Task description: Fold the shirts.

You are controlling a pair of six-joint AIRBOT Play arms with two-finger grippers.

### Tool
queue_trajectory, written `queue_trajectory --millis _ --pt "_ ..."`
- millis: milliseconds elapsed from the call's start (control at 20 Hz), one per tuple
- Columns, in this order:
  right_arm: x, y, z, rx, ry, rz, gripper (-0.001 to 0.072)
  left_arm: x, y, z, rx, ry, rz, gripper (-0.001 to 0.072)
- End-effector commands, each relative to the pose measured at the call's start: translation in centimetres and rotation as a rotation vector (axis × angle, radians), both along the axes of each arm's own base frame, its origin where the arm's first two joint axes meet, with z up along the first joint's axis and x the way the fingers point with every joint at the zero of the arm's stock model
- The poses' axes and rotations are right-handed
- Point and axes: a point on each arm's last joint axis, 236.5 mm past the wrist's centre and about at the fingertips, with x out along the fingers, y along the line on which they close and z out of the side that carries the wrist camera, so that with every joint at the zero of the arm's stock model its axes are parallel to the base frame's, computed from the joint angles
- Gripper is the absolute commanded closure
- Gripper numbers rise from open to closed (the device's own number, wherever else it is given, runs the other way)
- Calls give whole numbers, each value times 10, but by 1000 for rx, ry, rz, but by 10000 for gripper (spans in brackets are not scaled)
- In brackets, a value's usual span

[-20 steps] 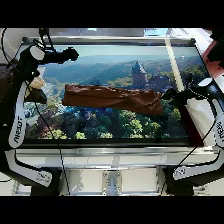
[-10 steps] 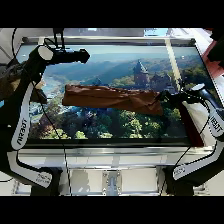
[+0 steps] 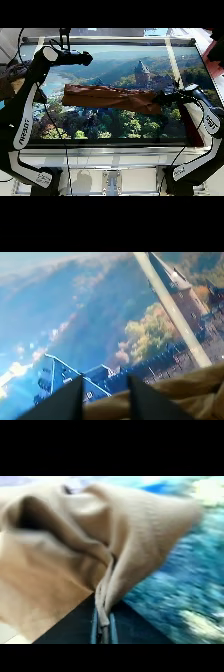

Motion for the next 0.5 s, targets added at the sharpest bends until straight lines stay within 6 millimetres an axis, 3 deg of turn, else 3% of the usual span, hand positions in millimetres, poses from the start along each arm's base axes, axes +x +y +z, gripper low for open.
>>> queue_trajectory --millis 0,50,250,450 --pt "7 29 38 124 -72 71 676 -16 -11 -26 24 94 -58 648" --pt "10 31 54 129 -96 90 677 -21 -16 -36 26 129 -75 697" --pt "24 32 120 99 -211 105 677 -37 -43 -79 11 271 -97 698" --pt "26 59 170 82 -273 168 677 -70 -95 -153 42 451 -166 698"
